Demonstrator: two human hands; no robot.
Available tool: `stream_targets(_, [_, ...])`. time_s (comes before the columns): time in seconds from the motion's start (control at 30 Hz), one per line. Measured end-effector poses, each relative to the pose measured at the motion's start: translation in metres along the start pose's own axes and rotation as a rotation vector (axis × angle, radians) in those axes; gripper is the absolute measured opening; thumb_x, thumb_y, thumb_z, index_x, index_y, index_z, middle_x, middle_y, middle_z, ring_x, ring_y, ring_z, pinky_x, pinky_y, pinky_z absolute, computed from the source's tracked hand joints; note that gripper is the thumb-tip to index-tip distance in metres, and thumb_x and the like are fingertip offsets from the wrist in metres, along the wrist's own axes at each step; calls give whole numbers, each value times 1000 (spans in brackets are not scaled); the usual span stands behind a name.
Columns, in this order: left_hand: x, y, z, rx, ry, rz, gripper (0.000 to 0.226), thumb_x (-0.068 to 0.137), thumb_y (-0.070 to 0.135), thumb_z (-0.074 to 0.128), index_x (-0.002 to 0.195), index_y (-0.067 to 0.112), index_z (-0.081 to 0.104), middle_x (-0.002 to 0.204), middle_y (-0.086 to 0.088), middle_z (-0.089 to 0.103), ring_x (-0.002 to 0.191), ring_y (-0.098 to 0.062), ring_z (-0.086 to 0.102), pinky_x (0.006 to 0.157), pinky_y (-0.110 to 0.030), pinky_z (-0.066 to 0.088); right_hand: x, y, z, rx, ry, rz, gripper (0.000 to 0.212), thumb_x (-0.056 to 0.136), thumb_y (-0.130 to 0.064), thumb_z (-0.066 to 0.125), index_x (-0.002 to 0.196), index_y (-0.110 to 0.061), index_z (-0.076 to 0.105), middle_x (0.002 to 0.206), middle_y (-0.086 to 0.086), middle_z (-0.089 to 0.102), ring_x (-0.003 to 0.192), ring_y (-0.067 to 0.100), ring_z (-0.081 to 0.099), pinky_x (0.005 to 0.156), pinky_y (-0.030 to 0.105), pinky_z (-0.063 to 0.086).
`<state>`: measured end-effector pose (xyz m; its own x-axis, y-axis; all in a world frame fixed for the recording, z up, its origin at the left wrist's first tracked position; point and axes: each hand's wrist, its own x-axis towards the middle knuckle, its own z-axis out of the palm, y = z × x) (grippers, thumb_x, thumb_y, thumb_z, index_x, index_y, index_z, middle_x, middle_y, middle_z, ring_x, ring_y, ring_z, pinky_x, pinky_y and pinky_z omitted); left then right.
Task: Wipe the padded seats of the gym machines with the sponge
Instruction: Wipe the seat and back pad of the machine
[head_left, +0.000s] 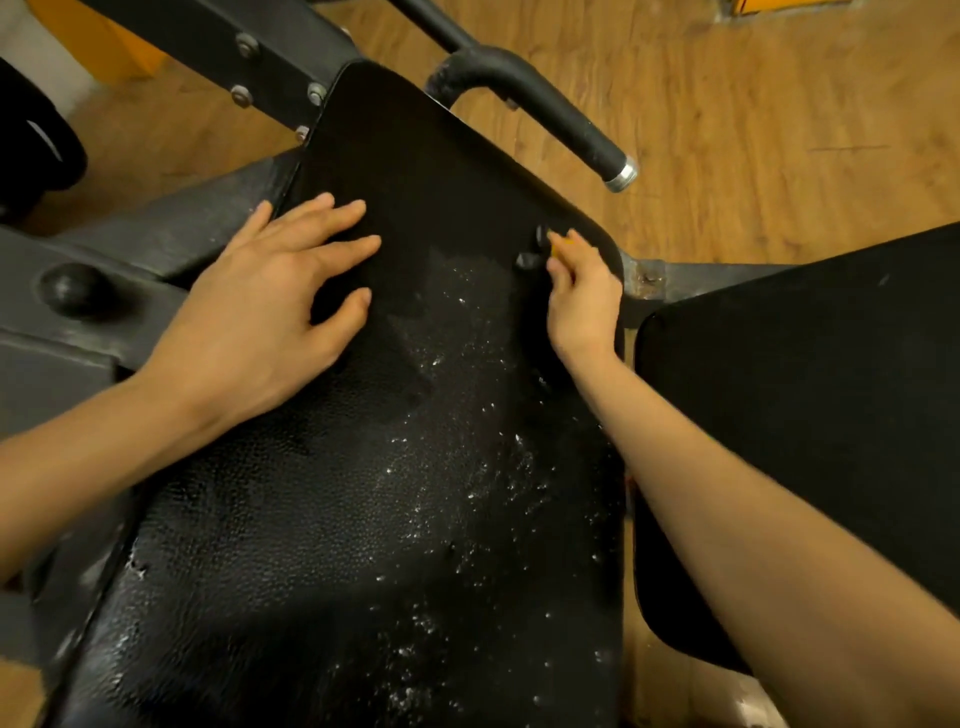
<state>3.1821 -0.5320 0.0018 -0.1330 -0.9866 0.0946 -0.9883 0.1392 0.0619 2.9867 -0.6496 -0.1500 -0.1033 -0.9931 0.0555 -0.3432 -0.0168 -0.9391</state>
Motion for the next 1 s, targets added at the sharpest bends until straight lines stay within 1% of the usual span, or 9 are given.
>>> stream_targets(0.07, [0, 1, -1, -9, -1, -8, 49, 94, 30, 55, 142, 21, 50, 155, 5, 35, 147, -11, 21, 122, -41, 9, -5, -14, 7, 16, 41, 83, 35, 99, -10, 48, 134, -11, 56, 146, 7, 47, 142, 23, 34, 119, 41, 23])
stream_targets(0.17, [1, 2, -1, -19, 8, -18, 49, 93, 31, 54, 141, 19, 51, 155, 4, 36, 147, -11, 22, 122, -39, 8, -75, -16, -1, 31, -48, -159, 36, 97, -9, 54, 133, -12, 57, 144, 5, 49, 142, 20, 34, 120, 35, 22])
stream_targets(0.27, [0, 2, -1, -16, 12, -16, 49, 93, 32, 53, 141, 19, 51, 155, 4, 36, 147, -11, 22, 122, -38, 7, -87, -4, -12, -8, -135, -250, 38, 95, -5, 54, 133, -14, 56, 145, 2, 48, 143, 18, 31, 119, 30, 22])
stream_targets(0.43, [-1, 2, -1, -8, 11, -22, 49, 94, 31, 53, 141, 19, 50, 155, 6, 35, 147, -9, 21, 122, -36, 6, 5, -23, 10, 38, 12, 61, 35, 100, -10, 48, 134, -11, 55, 147, 4, 46, 142, 21, 33, 119, 39, 22])
stream_targets(0.67, [-5, 5, -2, -52, 30, -40, 44, 95, 25, 54, 139, 18, 53, 153, 6, 39, 146, -8, 23, 121, -32, 5, -87, -23, -7, 82, -142, -233, 34, 96, -14, 57, 130, -15, 60, 141, -2, 52, 141, 13, 33, 119, 25, 21])
stream_targets(0.77, [-5, 7, -4, -46, 33, -53, 44, 95, 24, 54, 138, 17, 54, 152, 6, 40, 146, -9, 23, 120, -30, 4, -34, -30, 7, 80, -62, -117, 38, 97, -12, 54, 134, -15, 55, 143, 2, 50, 141, 19, 34, 120, 37, 23])
stream_targets(0.87, [-6, 8, -4, -38, 40, -58, 43, 96, 23, 53, 139, 17, 53, 153, 5, 39, 146, -10, 23, 121, -31, 5, -7, -41, 15, 161, 61, 136, 47, 99, -14, 49, 145, -18, 40, 144, 2, 47, 138, 17, 37, 115, 28, 24])
stream_targets(0.93, [-5, 9, -3, -39, 55, -67, 42, 97, 21, 52, 139, 16, 53, 153, 4, 39, 146, -10, 23, 121, -31, 5, -19, -52, 23, 138, 79, 140, 41, 99, -14, 50, 139, -15, 50, 141, 3, 51, 136, 16, 40, 116, 28, 26])
stream_targets(1.0, [-6, 8, -2, -34, 70, -85, 41, 98, 20, 51, 139, 15, 53, 152, 3, 40, 146, -10, 24, 120, -29, 5, -44, -73, 34, 109, 32, 8, 35, 98, -14, 52, 133, -15, 57, 140, 2, 53, 137, 17, 39, 118, 31, 24])
